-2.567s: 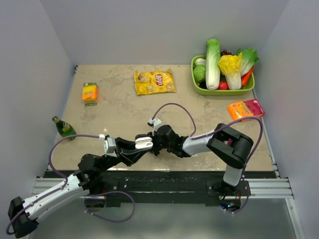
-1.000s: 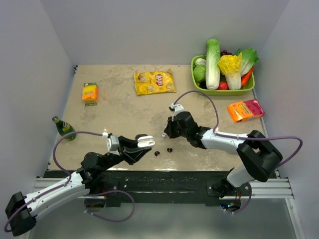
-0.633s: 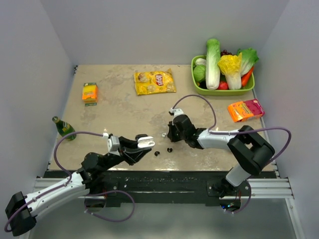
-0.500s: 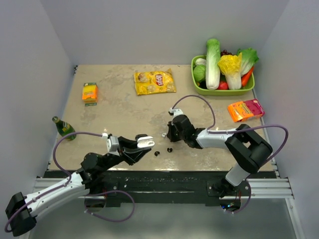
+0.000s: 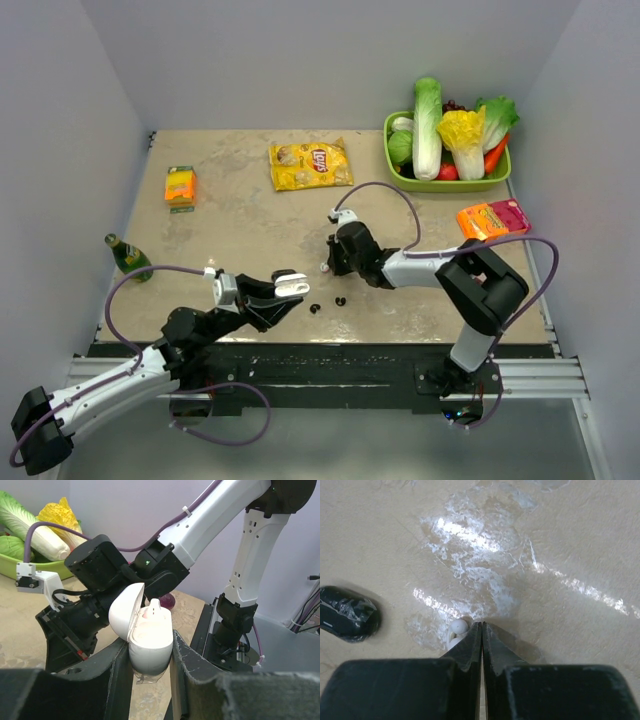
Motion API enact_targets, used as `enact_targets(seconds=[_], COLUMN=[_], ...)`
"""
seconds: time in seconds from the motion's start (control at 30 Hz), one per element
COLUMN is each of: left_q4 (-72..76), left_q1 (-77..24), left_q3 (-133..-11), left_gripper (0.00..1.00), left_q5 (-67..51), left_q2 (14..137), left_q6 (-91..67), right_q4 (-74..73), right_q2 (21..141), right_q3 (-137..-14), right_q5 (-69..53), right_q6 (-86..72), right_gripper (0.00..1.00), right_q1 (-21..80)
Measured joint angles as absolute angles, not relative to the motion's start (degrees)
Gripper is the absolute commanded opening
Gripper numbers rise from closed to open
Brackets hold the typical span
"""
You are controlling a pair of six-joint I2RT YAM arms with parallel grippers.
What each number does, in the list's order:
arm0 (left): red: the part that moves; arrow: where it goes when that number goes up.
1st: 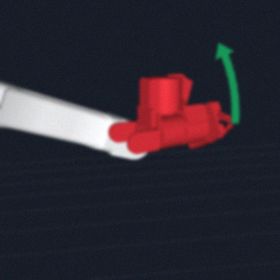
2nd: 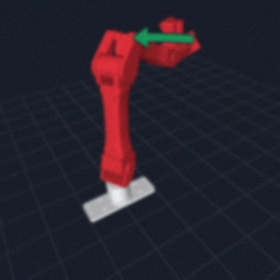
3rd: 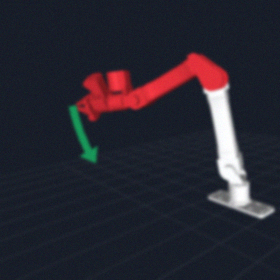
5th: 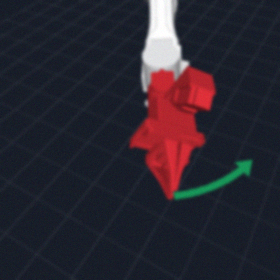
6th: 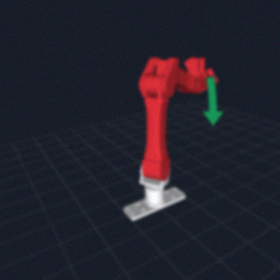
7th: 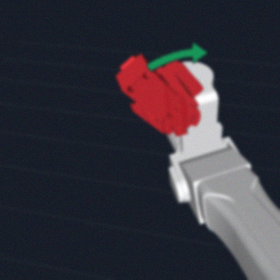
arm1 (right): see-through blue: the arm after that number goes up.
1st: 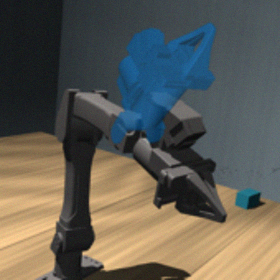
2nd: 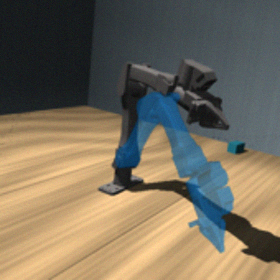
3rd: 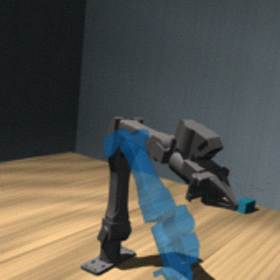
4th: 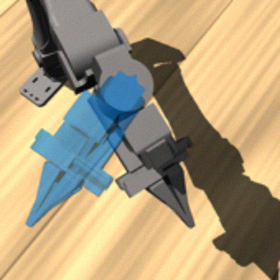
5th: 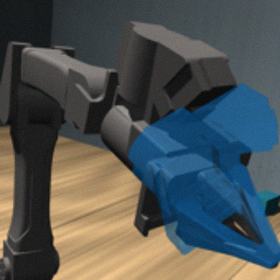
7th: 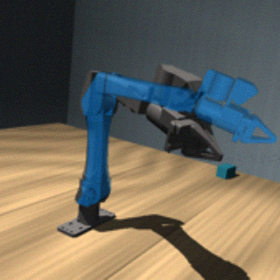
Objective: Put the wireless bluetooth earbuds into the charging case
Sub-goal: Adjust the earbud at the center of the board.
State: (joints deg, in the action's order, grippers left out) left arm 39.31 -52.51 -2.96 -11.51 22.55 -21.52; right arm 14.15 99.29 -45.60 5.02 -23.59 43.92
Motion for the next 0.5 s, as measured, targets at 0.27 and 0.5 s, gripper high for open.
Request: enact_targets(seconds=[0.27, 0.5], left_q4=[39.3, 39.3], left_q1=[-52.5, -52.5], left_q3=[-3.0, -3.0], left_gripper=[0.0, 0.0], left_q5=[-11.5, -11.5], left_q2=[22.7, 22.6], left_q6=[-21.5, -21.5], right_q4=[12.8, 9.5], right_q2=[102.2, 93.7], right_q3=[-49.9, -47.0], right_q5=[6.3, 10.0], right_q6=[-20.0, -19.1], right_gripper=[0.32, 0.39], right_q1=[43.9, 44.2])
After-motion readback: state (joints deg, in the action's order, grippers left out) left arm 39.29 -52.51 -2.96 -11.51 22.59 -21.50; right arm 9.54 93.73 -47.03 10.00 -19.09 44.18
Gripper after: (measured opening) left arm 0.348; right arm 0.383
